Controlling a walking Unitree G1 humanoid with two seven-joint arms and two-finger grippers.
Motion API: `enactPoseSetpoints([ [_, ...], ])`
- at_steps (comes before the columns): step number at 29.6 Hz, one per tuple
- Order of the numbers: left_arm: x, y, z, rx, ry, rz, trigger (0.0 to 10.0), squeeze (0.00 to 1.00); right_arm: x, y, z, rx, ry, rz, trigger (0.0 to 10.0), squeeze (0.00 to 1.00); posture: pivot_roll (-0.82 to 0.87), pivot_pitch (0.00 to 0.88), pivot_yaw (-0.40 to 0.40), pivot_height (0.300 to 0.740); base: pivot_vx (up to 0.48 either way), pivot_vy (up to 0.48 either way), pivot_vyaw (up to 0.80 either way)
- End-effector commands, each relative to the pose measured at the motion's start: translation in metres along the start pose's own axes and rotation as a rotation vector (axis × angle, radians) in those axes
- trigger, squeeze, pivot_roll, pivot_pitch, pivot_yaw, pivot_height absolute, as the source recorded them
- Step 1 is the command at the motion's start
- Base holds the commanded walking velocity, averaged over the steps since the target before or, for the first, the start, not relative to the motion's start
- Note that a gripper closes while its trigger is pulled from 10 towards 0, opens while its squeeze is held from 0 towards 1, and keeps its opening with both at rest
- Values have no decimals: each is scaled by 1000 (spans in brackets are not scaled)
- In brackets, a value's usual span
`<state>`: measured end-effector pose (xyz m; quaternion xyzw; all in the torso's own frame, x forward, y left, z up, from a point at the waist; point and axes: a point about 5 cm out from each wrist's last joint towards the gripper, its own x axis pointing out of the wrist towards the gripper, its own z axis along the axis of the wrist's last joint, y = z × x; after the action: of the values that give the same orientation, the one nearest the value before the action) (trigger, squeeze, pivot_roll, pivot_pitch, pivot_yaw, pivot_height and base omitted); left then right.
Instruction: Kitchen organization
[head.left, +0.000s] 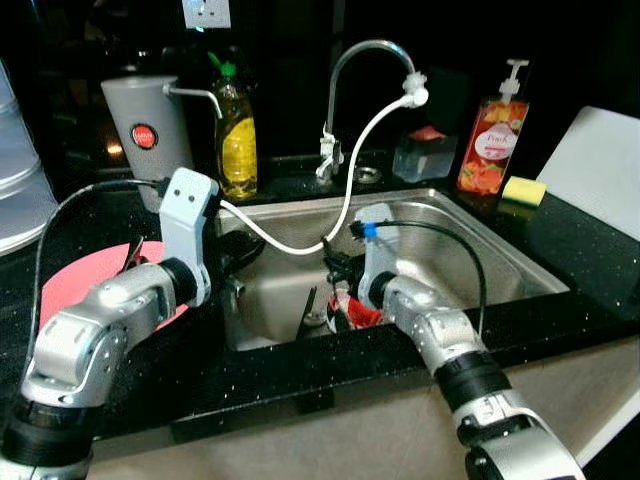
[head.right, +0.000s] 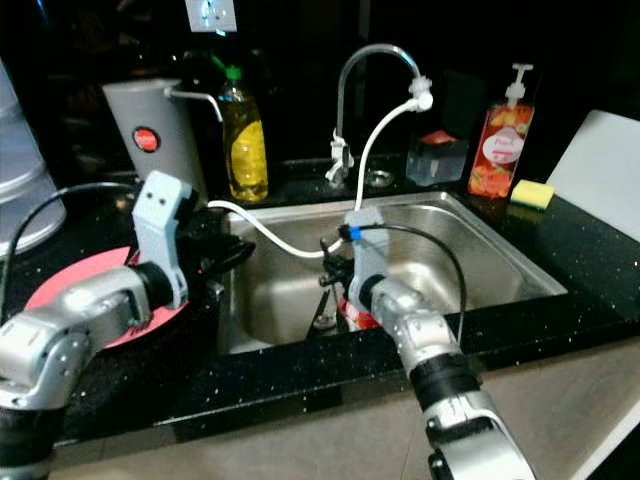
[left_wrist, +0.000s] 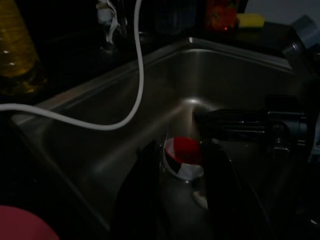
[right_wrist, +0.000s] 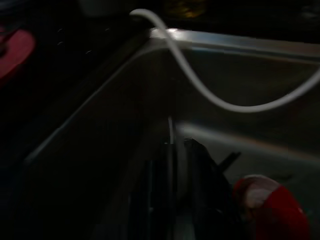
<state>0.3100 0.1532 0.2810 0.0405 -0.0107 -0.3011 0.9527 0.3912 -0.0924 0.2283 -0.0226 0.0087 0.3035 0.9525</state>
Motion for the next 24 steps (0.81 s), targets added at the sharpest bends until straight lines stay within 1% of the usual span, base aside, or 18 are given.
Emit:
enactPoseSetpoints([
  [1,0,-2,-5,-4,18,1,10000,0,0,3,-5,-15,18,31,10000,1000,-44,58,-26,740,0,0,0],
  [6,-1,-2,-6,-1,19,4,10000,0,-2,2,2,-25,-9,43,10000,1000,-42,54,-31,740,0,0,0],
  [7,0,-3,-7,1,18,5,10000,0,-3,0,7,-26,-29,36,10000,1000,-43,52,-30,740,0,0,0],
  [8,0,-3,-7,2,17,5,10000,0,-5,-2,13,-28,-58,33,10000,0,-44,51,-30,740,0,0,0],
  [11,1,-6,-8,0,11,5,10000,0,-16,-9,38,-44,-163,11,10000,0,-46,49,-29,740,0,0,0],
  [12,2,-6,-8,-1,9,6,10000,0,-20,-10,44,-52,-185,5,10000,0,-46,49,-29,740,0,0,0],
  [13,2,-6,-8,-1,9,6,10000,0,-20,-10,44,-52,-185,5,10000,0,-46,49,-29,740,0,0,0],
  [15,2,-7,-8,-7,4,13,10000,0,-30,-9,60,-81,-257,-18,10000,0,-47,50,-29,740,0,0,0],
  [17,2,-7,-8,-12,2,20,10000,0,-42,-4,75,-114,-333,-39,10000,0,-49,50,-26,740,0,0,0],
  [18,2,-7,-8,-12,2,20,10000,0,-42,-4,75,-114,-333,-39,10000,0,-49,50,-26,740,0,0,0],
  [20,0,-7,-9,-9,8,28,10000,0,-56,7,89,-107,-405,-45,10000,0,-51,51,-25,740,0,0,0],
  [21,0,-8,-10,-6,10,30,10000,0,-61,13,92,-105,-426,-52,10000,0,-53,54,-21,740,0,0,0],
  [22,0,-8,-10,-6,10,30,10000,0,-61,13,92,-105,-426,-52,10000,0,-53,54,-21,740,0,0,0],
  [24,-1,-9,-10,-5,10,36,10000,0,-68,19,91,-88,-437,-71,10000,0,-55,55,-19,740,0,0,0],
])
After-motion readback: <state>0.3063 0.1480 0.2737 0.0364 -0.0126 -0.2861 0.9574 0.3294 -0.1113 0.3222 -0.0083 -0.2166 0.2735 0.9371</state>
